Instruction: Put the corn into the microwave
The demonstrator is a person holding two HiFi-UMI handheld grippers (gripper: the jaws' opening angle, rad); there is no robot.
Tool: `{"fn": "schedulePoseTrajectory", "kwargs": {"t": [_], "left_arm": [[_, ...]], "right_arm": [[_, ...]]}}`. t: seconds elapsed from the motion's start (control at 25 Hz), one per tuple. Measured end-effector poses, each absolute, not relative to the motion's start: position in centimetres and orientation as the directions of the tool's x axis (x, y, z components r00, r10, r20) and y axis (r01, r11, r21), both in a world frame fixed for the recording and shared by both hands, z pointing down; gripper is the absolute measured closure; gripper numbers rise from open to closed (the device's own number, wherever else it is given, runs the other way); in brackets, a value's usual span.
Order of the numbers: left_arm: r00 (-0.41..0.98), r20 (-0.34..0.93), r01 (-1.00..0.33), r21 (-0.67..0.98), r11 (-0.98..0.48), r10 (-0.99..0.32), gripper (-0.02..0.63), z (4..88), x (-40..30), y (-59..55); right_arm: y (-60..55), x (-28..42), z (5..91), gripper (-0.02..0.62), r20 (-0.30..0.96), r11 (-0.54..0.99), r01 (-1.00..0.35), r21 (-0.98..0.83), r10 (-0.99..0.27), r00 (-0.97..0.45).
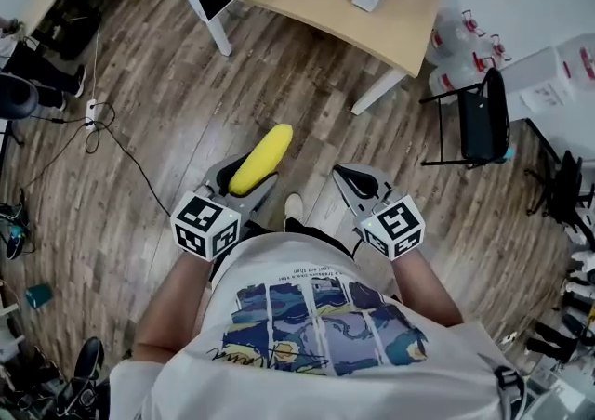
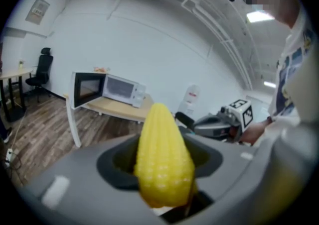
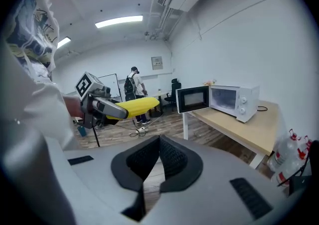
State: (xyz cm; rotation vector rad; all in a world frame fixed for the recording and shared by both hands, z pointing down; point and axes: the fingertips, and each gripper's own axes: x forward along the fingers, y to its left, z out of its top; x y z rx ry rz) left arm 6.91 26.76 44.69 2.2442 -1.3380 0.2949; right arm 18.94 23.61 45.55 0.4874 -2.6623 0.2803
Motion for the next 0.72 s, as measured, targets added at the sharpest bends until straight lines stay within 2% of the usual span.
{"fn": "schedulePoseTrajectory", "kwargs": {"t": [0.16,0.24,0.36,0.72], "left_arm": [[0.481,0.438,-0.873,0.321,-0.368,-0.759,0.356,44.5,7.5,22.6],[0.481,0.449,-0.874,0.317,-0.37,-0.753,0.356,44.5,7.6,20.9],[0.483,0.455,-0.874,0.301,-0.381,-0.748,0.356,44.7,6.9,17.9],[0.497,0.412,-0.866,0.289,-0.408,-0.764,0.356,45.4,1.7,6.1]], "right_arm": [[20.1,20.2,45.7,0.578,0.408,0.906,-0.399,-0.141,-0.314,-0.858],[18.6,20.5,45.7,0.52,0.397,0.896,-0.417,-0.156,-0.329,-0.857],[16.4,20.2,46.2,0.486,0.401,0.88,-0.445,-0.168,-0.351,-0.846],[8.1,16.8,46.0,0.511,0.425,0.82,-0.55,-0.158,-0.447,-0.787]]}}
